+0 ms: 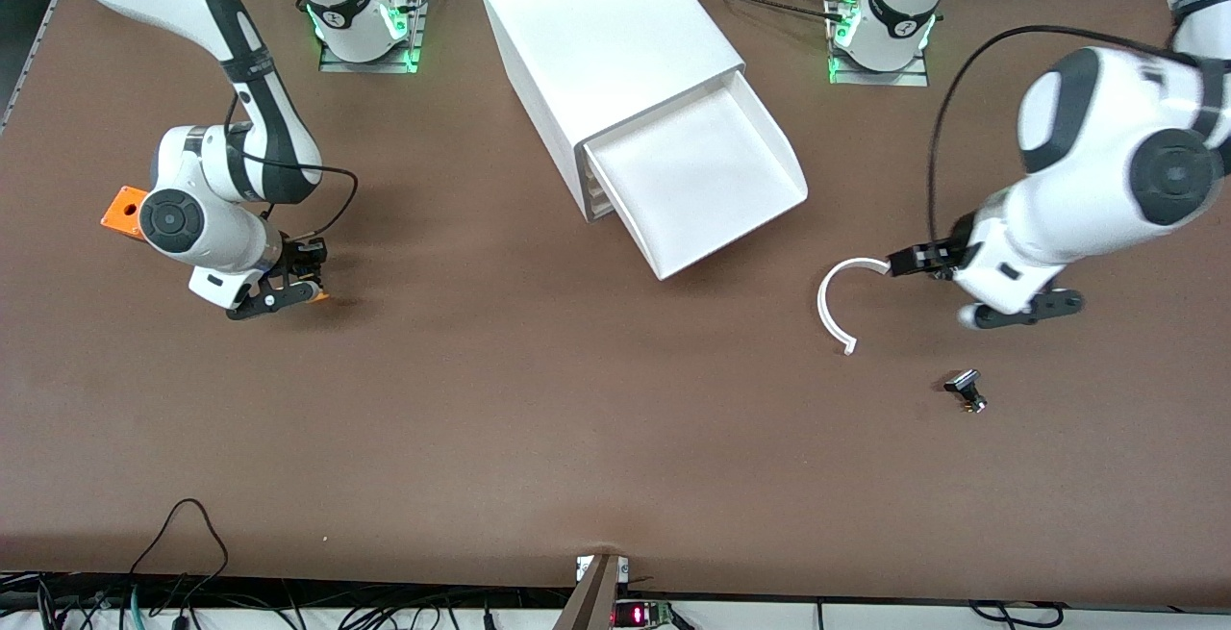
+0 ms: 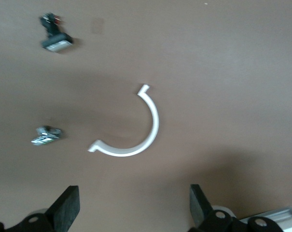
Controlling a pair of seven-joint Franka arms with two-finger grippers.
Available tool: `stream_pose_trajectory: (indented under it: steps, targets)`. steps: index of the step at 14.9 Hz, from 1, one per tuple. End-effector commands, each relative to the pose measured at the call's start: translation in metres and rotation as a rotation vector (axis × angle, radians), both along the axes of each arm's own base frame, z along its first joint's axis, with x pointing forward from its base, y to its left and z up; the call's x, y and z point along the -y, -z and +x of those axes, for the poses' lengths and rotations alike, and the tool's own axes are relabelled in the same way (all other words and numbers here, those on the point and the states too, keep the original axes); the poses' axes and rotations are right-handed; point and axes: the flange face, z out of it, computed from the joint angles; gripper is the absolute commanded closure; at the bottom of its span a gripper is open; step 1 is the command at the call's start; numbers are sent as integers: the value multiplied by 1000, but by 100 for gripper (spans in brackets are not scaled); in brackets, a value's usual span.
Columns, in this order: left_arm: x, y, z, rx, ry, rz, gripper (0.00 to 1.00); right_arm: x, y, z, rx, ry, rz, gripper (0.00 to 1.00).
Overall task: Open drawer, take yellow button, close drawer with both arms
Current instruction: 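Carry the button toward the orange block while the left gripper reaches the drawer, then push the drawer shut with the left gripper while the right gripper sets the button down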
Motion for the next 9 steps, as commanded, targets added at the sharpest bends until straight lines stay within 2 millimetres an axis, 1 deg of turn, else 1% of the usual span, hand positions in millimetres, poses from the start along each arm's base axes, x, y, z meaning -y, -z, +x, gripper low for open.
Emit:
stream_pose_trajectory:
  steps: [1,2,3,4,6,7,8,9]
  targets:
    - [44,24,-17,26,-95,-5,0,32,-2,-2,24,-88,24,72]
    - [59,34,-22,34,-126,-7,0,41,1,1,49,-113,29,72]
    - [76,44,-29,44,-162,-14,0,45,3,3,71,-119,29,71]
    - [89,54,-36,56,-192,-20,0,45,4,4,80,-122,28,62]
    - [112,69,-51,63,-229,-26,0,45,4,4,77,-122,28,13]
    - [124,72,-59,55,-246,-24,0,45,-1,5,76,-112,28,0]
    - [137,73,-66,53,-259,-27,0,45,-5,6,68,-101,28,0]
    - [144,74,-70,47,-276,-26,0,44,-12,6,59,-88,35,0]
